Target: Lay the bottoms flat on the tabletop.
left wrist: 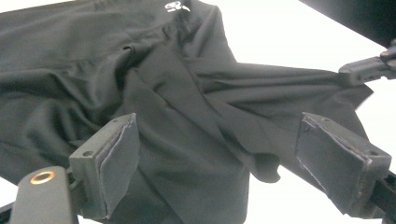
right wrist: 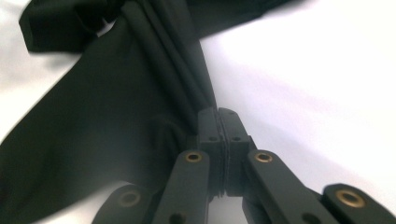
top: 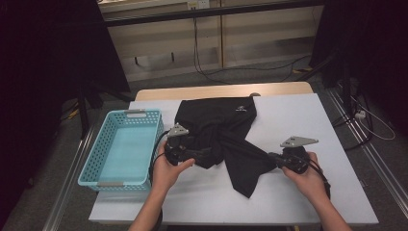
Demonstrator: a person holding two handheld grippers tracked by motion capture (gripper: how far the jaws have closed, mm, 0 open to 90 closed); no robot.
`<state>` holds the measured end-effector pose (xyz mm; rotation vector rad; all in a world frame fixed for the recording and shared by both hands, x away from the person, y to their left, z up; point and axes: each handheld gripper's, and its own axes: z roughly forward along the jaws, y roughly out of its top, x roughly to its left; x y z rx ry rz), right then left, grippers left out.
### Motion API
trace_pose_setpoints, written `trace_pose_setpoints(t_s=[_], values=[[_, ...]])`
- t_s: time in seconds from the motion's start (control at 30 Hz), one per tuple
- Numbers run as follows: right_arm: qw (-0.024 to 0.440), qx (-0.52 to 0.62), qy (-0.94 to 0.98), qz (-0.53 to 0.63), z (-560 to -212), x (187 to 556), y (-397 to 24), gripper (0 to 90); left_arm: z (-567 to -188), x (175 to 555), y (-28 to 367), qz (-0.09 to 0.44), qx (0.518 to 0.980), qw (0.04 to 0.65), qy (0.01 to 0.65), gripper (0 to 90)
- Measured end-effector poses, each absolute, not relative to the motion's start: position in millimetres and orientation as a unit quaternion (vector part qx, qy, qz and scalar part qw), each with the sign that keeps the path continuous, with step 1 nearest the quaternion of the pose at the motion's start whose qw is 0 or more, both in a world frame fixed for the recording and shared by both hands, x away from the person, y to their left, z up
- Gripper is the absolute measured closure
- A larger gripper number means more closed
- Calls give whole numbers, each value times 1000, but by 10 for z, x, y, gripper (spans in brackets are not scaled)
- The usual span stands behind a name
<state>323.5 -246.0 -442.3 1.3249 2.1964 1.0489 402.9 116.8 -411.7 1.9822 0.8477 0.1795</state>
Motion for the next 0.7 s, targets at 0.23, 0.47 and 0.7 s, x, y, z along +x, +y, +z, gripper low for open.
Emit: trace_pose_setpoints(t_s=[0.23, 0.47, 0.7], values=[[177, 472, 794, 340, -4420, 2943, -2663, 891, -4128, 4029, 1165, 74, 809, 470, 347, 142], [207, 451, 801, 336, -4395, 2971, -2601, 682, -4124, 4020, 1154, 76, 810, 467, 346, 142], [200, 460, 788, 358, -4429, 3290, -2384, 610, -4188, 4011, 1130, 73, 816, 459, 344, 142]])
